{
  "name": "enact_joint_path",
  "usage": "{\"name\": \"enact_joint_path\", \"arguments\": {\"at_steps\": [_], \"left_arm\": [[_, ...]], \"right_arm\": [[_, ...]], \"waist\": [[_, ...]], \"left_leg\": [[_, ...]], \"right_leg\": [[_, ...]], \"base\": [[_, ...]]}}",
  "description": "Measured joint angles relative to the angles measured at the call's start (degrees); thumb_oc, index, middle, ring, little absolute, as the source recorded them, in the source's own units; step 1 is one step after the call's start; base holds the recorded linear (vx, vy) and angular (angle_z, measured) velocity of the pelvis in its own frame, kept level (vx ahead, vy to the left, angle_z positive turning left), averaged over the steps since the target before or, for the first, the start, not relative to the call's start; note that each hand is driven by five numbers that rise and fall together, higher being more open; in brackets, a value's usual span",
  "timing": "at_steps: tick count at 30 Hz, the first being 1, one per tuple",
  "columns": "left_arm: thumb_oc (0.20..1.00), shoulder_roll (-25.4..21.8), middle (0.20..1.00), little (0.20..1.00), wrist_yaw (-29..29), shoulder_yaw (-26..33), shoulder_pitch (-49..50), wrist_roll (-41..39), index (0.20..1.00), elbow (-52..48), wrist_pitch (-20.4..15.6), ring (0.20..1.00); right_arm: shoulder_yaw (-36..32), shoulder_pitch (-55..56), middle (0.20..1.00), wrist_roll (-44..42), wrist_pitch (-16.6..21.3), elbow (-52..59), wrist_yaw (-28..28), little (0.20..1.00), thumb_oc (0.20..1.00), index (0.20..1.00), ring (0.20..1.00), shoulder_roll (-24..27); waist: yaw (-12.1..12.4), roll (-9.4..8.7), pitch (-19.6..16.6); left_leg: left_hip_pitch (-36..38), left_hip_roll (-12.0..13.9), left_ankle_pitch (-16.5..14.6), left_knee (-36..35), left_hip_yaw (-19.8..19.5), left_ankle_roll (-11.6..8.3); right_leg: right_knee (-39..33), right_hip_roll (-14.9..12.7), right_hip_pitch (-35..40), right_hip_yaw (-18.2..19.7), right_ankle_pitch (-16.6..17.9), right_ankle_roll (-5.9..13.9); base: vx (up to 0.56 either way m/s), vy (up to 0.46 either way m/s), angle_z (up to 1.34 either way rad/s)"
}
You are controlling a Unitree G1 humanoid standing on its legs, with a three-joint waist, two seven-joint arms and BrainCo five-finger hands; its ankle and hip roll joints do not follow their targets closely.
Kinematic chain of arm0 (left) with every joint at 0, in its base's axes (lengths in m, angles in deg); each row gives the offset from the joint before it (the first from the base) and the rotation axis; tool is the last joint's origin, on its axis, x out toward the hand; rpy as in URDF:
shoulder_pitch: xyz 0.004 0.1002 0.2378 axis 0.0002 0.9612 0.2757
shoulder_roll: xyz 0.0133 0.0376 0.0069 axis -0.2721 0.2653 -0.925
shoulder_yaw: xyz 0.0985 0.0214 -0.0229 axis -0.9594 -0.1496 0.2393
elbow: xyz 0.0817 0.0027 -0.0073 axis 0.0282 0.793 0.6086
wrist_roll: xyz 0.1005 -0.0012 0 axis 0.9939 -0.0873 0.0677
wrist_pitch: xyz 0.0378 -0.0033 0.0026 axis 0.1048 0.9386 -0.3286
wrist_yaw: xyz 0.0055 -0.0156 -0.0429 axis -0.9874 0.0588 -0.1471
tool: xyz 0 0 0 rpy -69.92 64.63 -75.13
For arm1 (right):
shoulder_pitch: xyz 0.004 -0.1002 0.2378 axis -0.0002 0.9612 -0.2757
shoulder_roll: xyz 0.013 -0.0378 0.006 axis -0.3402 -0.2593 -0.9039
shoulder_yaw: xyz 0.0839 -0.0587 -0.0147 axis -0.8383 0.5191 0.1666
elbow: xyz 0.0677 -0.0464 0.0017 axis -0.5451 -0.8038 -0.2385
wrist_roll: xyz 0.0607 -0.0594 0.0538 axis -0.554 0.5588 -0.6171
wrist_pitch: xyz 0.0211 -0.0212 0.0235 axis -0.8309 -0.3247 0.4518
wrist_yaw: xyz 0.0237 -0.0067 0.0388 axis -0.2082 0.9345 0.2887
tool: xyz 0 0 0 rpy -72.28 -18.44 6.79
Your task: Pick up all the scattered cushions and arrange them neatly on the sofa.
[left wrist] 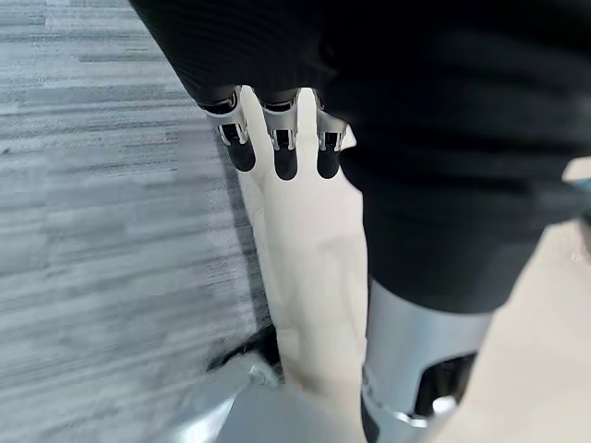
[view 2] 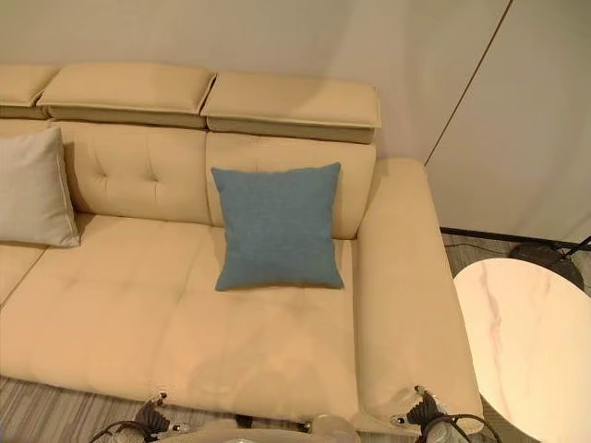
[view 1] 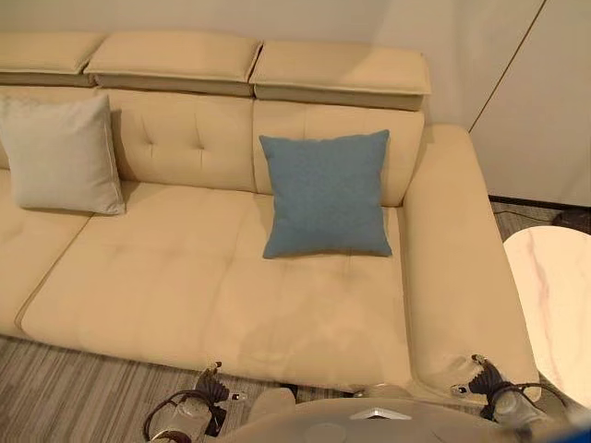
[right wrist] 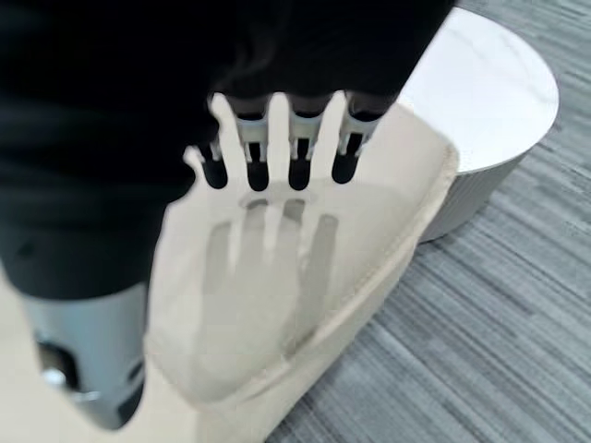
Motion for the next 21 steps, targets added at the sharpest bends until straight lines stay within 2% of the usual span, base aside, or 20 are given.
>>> {"name": "enact_joint_path", "arguments": {"at_steps": [1, 2, 4, 5, 6, 9, 12, 13, 14, 15, 17, 18, 19, 20, 21], "left_arm": [[1.000, 0.0, 1.000, 1.000, 0.1, 0.0, -0.4, 0.0, 1.000, -0.4, -0.1, 1.000], [1.000, 0.3, 1.000, 1.000, 0.1, 0.1, -1.0, -0.1, 1.000, -0.3, 0.1, 1.000], [1.000, 1.5, 1.000, 1.000, 0.1, 0.0, -1.9, -0.1, 1.000, -0.5, 0.1, 1.000], [1.000, 2.4, 1.000, 1.000, 0.0, -0.1, -2.4, -0.1, 1.000, -0.7, 0.1, 1.000], [1.000, 2.5, 1.000, 1.000, 0.1, -0.3, -2.9, -0.1, 1.000, -0.7, 0.1, 1.000], [1.000, 2.4, 1.000, 1.000, -0.1, -0.5, -3.3, -0.2, 1.000, -0.4, 0.5, 1.000], [1.000, 2.0, 1.000, 1.000, -0.2, -0.9, -3.6, -0.3, 1.000, -0.5, 0.6, 1.000], [1.000, 1.8, 1.000, 1.000, -0.2, -1.0, -3.7, -0.5, 1.000, -0.6, 0.8, 1.000], [1.000, 1.3, 1.000, 1.000, -0.2, -1.1, -3.8, -0.7, 1.000, -0.6, 1.2, 1.000], [1.000, 0.9, 1.000, 1.000, -0.2, -1.1, -3.9, -0.7, 1.000, -0.6, 1.3, 1.000], [1.000, 0.0, 1.000, 1.000, -0.2, -1.2, -4.2, -0.7, 1.000, -0.6, 1.4, 1.000], [1.000, -0.4, 1.000, 1.000, -0.2, -1.1, -4.4, -0.8, 1.000, -0.6, 1.6, 1.000], [1.000, -0.4, 1.000, 1.000, -0.2, -1.2, -4.4, -0.8, 1.000, -0.6, 1.6, 1.000], [1.000, -0.3, 1.000, 1.000, -0.2, -1.1, -4.3, -0.7, 1.000, -0.5, 1.7, 1.000], [1.000, 0.9, 1.000, 1.000, -0.2, -1.3, -4.6, -0.7, 1.000, -0.4, 2.0, 1.000]], "right_arm": [[0.1, -0.4, 1.000, 0.0, 0.0, 0.1, 0.1, 1.000, 1.000, 1.000, 1.000, -0.5], [0.2, -0.6, 1.000, 0.0, -0.2, 0.4, 0.1, 1.000, 1.000, 1.000, 1.000, -0.6], [0.1, -0.6, 1.000, 0.0, -0.3, 0.5, 0.2, 1.000, 1.000, 1.000, 1.000, -0.6], [0.0, -0.7, 1.000, 0.0, -0.5, 0.6, 0.2, 1.000, 1.000, 1.000, 1.000, -0.6], [-0.1, -0.9, 1.000, 0.0, -0.5, 0.6, 0.3, 1.000, 1.000, 1.000, 1.000, -1.1], [-0.3, -1.0, 1.000, 0.0, -0.8, -0.4, 0.3, 1.000, 1.000, 1.000, 1.000, -2.8], [-0.4, -1.6, 1.000, 0.0, -1.3, -0.4, 0.3, 1.000, 1.000, 1.000, 1.000, -3.1], [-0.4, -1.5, 1.000, 0.0, -1.6, -0.5, 0.3, 1.000, 1.000, 1.000, 1.000, -3.2], [-0.4, -1.6, 1.000, 0.1, -2.0, -1.0, 0.4, 1.000, 1.000, 1.000, 1.000, -3.3], [-0.1, -1.9, 1.000, 0.1, -2.2, -1.1, 0.3, 1.000, 1.000, 1.000, 1.000, -3.4], [0.0, -1.8, 1.000, 0.1, -2.7, -2.3, 0.4, 1.000, 1.000, 1.000, 1.000, -4.4], [0.0, -1.8, 1.000, 0.1, -3.1, -3.5, 0.7, 1.000, 1.000, 1.000, 1.000, -5.5], [0.0, -1.8, 1.000, 0.1, -3.1, -3.6, 1.0, 1.000, 1.000, 1.000, 1.000, -6.0], [0.0, -2.0, 1.000, 0.0, -3.0, -3.6, 1.0, 1.000, 1.000, 1.000, 1.000, -6.1], [-0.1, -2.2, 1.000, 0.0, -3.0, -3.8, 1.1, 1.000, 1.000, 1.000, 1.000, -6.0]], "waist": [[-0.1, -1.00, 0.1], [-0.7, -1.55, 0.2], [-1.2, 0.00, -0.4], [-1.6, 1.51, -0.8], [-1.6, 1.78, -0.9], [-1.6, 0.77, -1.4], [-1.6, -0.14, -0.5], [-1.6, -0.65, -0.3], [-1.6, -1.85, 0.5], [-1.7, -2.24, 0.8], [-1.7, -2.78, 1.1], [-1.5, -2.64, 1.3], [-1.4, -2.38, 1.3], [-0.8, -2.38, 1.2], [-0.2, -0.40, 0.9]], "left_leg": [[0.6, -0.7, -1.8, 2.9, 0.7, 1.32], [2.2, -0.6, -3.2, 4.3, 0.7, 1.11], [6.8, 0.1, -3.5, 0.8, 0.4, 1.19], [8.2, 0.2, -3.9, -3.4, 1.5, 2.52], [9.1, 0.3, -3.6, -5.7, 2.2, 4.16], [9.1, -2.5, -2.3, -7.6, 3.1, 6.18], [8.6, -4.5, -1.8, -7.4, 4.0, 6.93], [8.6, -4.9, -1.7, -7.4, 4.4, 7.13], [8.6, -5.7, -1.4, -7.4, 6.0, 7.55], [8.5, -5.9, -1.2, -7.4, 6.4, 7.92], [8.1, -5.8, -0.7, -7.5, 7.2, 8.86], [8.2, -5.0, -0.2, -8.1, 7.2, 9.47], [8.5, -4.4, -0.1, -8.8, 6.9, 9.63], [8.4, -4.1, 0.4, -9.4, 7.1, 9.84], [8.3, -2.5, 1.6, -10.4, 6.7, 8.98]], "right_leg": [[-0.1, -1.2, 0.4, -0.1, -0.1, 0.60], [-0.8, -1.9, 1.1, -0.5, 0.5, 0.48], [-0.8, -1.9, 1.4, -0.6, 1.0, 2.21], [-0.4, -1.6, 0.6, -0.7, 1.4, 3.29], [-0.4, -1.6, 0.2, -0.5, 1.8, 4.11], [-1.3, -3.7, -1.5, 1.1, 4.2, 6.53], [-1.5, -5.3, -2.6, 2.8, 5.7, 8.35], [-1.6, -5.6, -2.9, 3.2, 6.1, 8.82], [-1.5, -6.4, -3.7, 4.3, 7.2, 10.46], [-1.5, -6.6, -3.7, 4.5, 7.3, 11.15], [-1.1, -6.9, -3.9, 4.8, 7.0, 12.28], [1.9, -6.6, -4.6, 4.7, 5.3, 13.38], [5.2, -5.3, -5.1, 4.8, 3.7, 13.26], [5.5, -5.3, -4.6, 5.7, 2.3, 12.60], [7.2, -3.9, -3.9, 8.5, 0.5, 13.24]], "base": [[-0.05, 0.070, 0.17], [-0.05, 0.093, 0.18], [-0.08, 0.127, 0.19], [-0.09, 0.122, 0.11], [-0.17, 0.165, 0.00], [-0.21, 0.135, -0.24], [-0.19, 0.102, -0.23], [-0.19, 0.078, -0.37], [-0.19, 0.060, -0.35], [-0.18, 0.047, -0.32], [-0.11, 0.015, -0.05], [-0.07, -0.029, 0.01], [-0.03, -0.063, -0.06], [0.01, -0.141, 0.04], [0.07, -0.138, 0.01]]}}
